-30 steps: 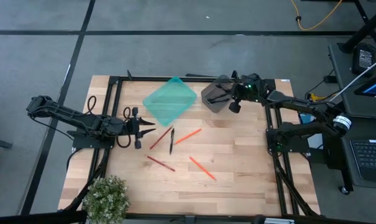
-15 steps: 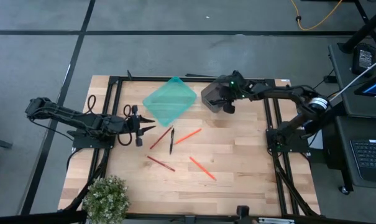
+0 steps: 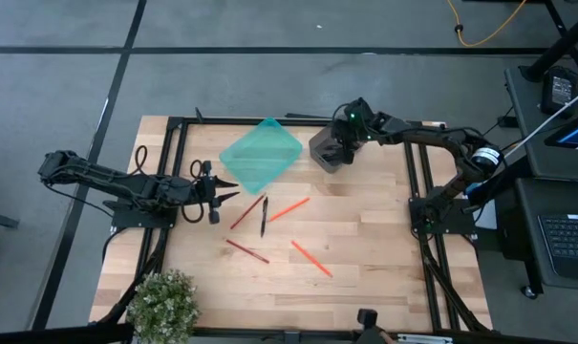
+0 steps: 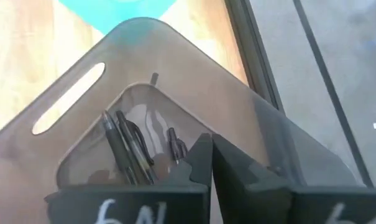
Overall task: Sort pens & pencils
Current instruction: Put the black pen into the gray bin
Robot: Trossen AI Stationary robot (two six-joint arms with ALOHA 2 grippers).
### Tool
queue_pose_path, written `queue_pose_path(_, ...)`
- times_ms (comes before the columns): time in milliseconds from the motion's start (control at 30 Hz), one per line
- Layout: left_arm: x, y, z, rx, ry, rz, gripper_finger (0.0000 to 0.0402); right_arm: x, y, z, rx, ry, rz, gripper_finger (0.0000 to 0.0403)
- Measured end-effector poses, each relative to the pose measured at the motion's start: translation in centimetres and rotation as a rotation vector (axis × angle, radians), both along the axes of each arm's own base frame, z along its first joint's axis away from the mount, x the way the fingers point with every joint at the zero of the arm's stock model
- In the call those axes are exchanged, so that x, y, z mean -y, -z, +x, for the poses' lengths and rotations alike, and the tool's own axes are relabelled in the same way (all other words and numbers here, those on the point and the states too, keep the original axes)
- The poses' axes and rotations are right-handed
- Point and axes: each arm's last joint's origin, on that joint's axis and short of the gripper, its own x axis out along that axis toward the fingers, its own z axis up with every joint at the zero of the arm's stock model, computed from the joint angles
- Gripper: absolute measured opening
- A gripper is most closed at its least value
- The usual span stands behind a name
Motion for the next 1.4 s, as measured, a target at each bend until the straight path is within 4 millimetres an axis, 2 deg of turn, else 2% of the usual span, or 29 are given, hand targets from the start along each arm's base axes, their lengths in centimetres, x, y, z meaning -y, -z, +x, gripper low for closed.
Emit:
queue_pose_path(200,0.0,0.0,0.0,0.0,0.0,0.0,0.0094,-1.4,-1.4,1.5,-0.001,-0.004,0.087,0.0015)
queue_pose_path(467,0.0,0.0,0.0,0.006,-0.006,-0.02,0.0094,-5.7,-3.4,4.7,0.0,-0.143,0.111,0.0015)
queue_pose_path(667,0.0,0.0,0.0,0.032,-0.029,-0.095,0.0094,-8.2,-4.5,6.2,0.012,-0.187,0.13,0.0016)
queue_pose_path(900,0.3,0.0,0.1,0.029,0.05,-0.125,0.0094,-9.5,-5.2,5.4,0.02,-0.188,0.29,0.0038)
queue_pose_path(1167,0.8,-0.2,0.1,0.041,0.101,-0.137,0.0094,-10.6,-6.7,4.6,0.099,-0.291,0.494,0.0064)
queue_pose_path(1267,1.1,-0.2,0.0,0.043,0.126,-0.138,0.0094,-11.0,-6.1,4.6,0.112,-0.307,0.563,0.0064)
queue_pose_path(1400,1.5,-0.2,0.0,0.043,0.142,-0.135,0.0094,-11.5,-4.2,4.1,0.141,-0.29,0.574,0.0063)
